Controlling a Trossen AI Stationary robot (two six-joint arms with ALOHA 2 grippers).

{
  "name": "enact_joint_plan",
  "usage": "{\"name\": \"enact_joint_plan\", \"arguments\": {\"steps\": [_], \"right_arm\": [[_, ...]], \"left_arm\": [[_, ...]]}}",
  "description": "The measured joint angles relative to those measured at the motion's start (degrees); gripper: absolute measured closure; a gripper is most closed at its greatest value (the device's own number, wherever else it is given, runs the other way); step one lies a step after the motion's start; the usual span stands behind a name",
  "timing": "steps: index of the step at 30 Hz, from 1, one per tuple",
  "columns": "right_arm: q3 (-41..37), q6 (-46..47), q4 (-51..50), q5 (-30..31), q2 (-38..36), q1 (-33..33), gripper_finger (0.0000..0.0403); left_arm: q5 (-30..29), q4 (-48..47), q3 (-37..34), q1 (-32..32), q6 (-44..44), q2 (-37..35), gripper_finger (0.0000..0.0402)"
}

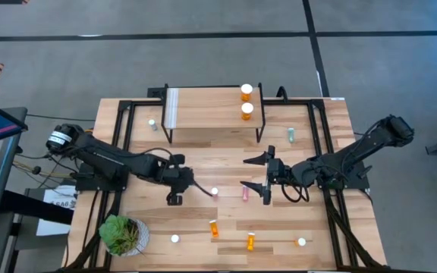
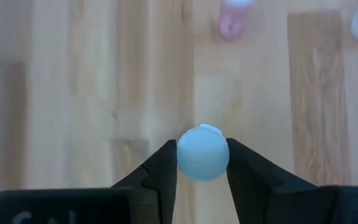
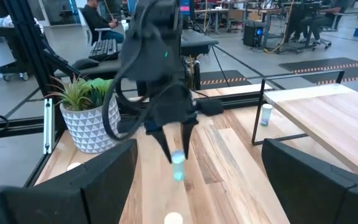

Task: Pick and place medicine bottles onto shelf by color
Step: Put the bottom middle small blue pill bottle on the shelf

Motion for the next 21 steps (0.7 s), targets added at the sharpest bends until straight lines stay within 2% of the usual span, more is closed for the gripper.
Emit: {"name": "enact_joint_plan", "arguments": {"steps": [6,11,16,21], "right_arm": [[0.0,0.7,-3.6,0.0,-1.8,0.7,0.0039],[0.0,1.5,-5.1,0.0,-3.4,1.0,0.0039],[0.0,1.7,-7.1,0.0,-3.5,0.0,0.0039],[0.0,4.6,-9.5,0.1,-3.5,-1.8,0.0039]], "left_arm": [[0.0,-5.1,10.0,5.1,12.4,0.0,0.0296],[0.3,-8.5,20.4,12.4,21.2,-0.1,0.0296],[5.4,-8.9,29.6,21.5,28.5,0.1,0.0295],[10.9,-11.3,39.0,29.7,30.1,3.5,0.0295]]}}
